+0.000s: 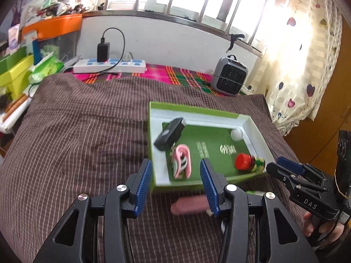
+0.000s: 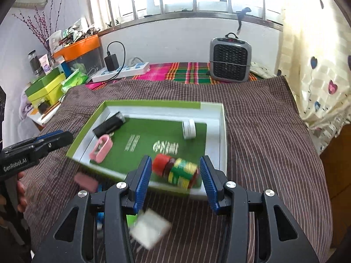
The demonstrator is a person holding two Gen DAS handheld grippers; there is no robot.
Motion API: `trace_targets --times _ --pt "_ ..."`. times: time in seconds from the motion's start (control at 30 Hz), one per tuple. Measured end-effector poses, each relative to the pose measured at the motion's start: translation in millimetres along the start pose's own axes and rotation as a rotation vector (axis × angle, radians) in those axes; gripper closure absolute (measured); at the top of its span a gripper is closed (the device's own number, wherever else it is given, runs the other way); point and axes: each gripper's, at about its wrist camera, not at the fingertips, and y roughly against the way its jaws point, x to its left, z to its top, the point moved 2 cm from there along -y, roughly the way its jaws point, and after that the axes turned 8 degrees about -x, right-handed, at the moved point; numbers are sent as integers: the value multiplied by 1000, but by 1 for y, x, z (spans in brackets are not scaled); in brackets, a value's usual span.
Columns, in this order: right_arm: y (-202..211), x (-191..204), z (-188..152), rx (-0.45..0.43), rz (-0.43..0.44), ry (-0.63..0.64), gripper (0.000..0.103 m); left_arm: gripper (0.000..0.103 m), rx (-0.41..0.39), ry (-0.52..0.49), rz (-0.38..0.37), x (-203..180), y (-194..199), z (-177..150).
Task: Organize rigid objects
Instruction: 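Withdraw both tools from the box toward the items beside it, then grasp the white plug charger with the right tool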
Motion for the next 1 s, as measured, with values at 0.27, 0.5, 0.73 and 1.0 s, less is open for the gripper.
trace_targets --times 0.27,0.5,0.73,1.0 --pt "11 8 -38 52 -33 -49 56 58 31 26 -60 9 25 -34" --pt "11 17 -46 43 -90 -76 53 58 43 37 -93 17 41 -52" --pt "2 29 -50 73 -98 -53 50 58 40 59 -109 25 42 -53" --pt "-8 29 -55 103 -131 -51 48 58 53 75 -112 29 40 -57"
